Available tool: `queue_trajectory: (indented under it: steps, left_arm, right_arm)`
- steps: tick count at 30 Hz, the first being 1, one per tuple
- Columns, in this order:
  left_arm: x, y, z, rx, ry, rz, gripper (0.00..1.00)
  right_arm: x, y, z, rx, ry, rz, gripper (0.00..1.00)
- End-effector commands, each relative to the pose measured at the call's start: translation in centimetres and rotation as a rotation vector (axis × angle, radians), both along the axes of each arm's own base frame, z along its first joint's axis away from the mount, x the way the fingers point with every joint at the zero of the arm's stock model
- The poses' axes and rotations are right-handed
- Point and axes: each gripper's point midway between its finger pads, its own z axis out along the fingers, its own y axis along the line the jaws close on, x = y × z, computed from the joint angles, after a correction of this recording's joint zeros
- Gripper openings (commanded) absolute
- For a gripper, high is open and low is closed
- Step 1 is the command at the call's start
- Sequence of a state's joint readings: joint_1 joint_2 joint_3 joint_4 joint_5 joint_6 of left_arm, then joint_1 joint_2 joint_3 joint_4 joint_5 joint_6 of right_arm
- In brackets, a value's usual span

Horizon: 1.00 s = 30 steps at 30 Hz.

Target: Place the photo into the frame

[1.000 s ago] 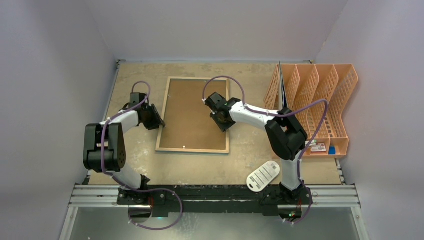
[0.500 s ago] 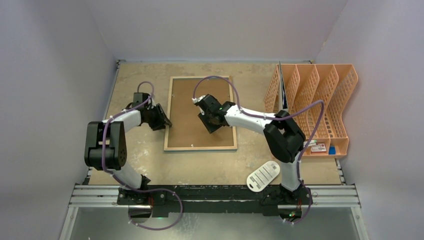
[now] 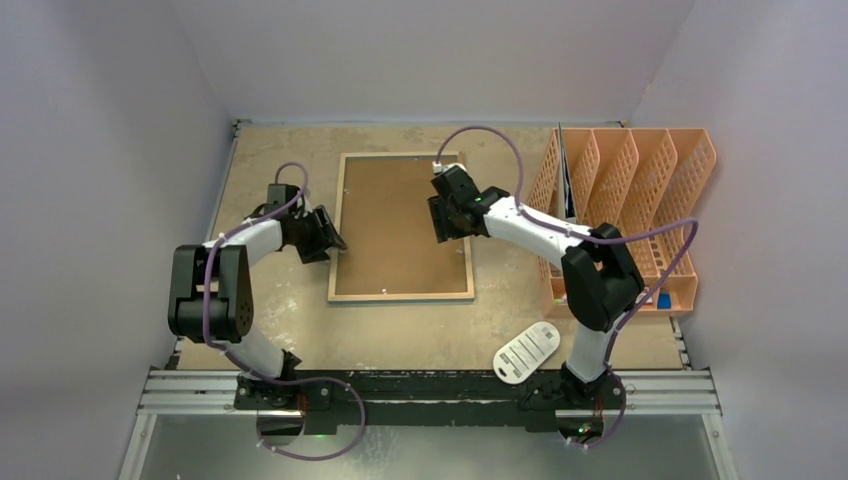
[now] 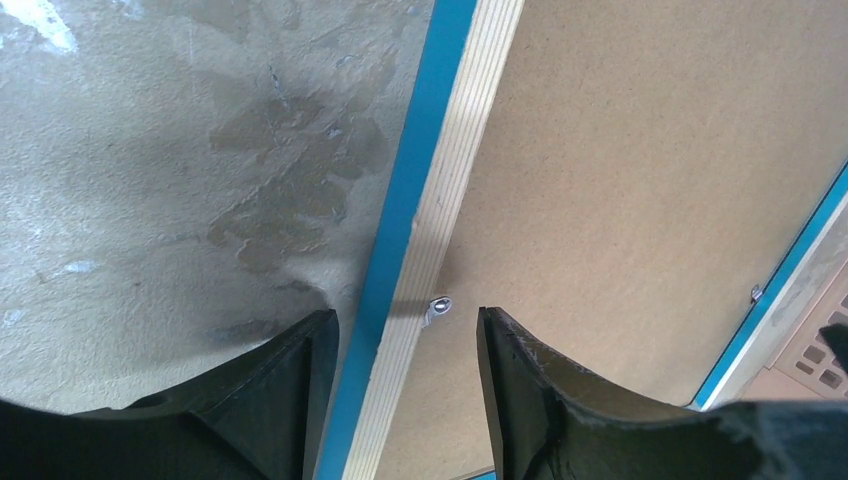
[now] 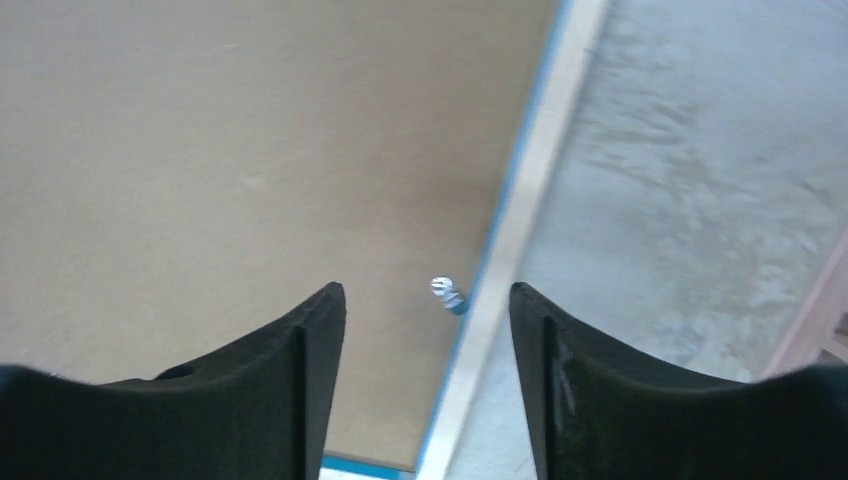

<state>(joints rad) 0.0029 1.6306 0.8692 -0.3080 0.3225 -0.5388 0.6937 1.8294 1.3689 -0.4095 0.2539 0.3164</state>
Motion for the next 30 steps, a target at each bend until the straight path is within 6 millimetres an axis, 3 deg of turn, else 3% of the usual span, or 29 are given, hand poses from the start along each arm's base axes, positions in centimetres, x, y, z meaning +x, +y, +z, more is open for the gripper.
queue_trajectory:
  steps: [1,4,10,14,21,30]
  left_arm:
    - [-0.7,0.3,0.2,0.028,0.015,-0.016,0.57]
    - [-0.6,-0.6,0.5,-0.02,0.003,-0.049,0.58]
    - [-0.9,-2.2,0.7,-0.114,-0.012,-0.092,0.57]
    - [-1.1,-2.2,0.5,-0.113,-0.011,-0.091,0.55]
    - [-1.3,-1.9,0.1,-0.093,-0.002,-0.089,0.54]
    - [-1.3,-1.5,-0.3,-0.07,0.01,-0.089,0.52]
  right_arm:
    - [0.2,-4.2,-0.9,-0.022,0.026,-0.174,0.69]
    - [-0.3,-4.5,-2.2,-0.006,0.073,-0.17,0.76]
    - [-1.1,-3.0,-3.7,0.052,0.14,-0.091,0.75]
    - [-1.4,-2.7,-4.4,0.052,0.162,-0.061,0.63]
    - [-1.1,-2.5,-4.6,0.06,0.156,-0.07,0.3]
    - [-0.9,-1.7,-4.1,0.096,0.15,-0.048,0.33]
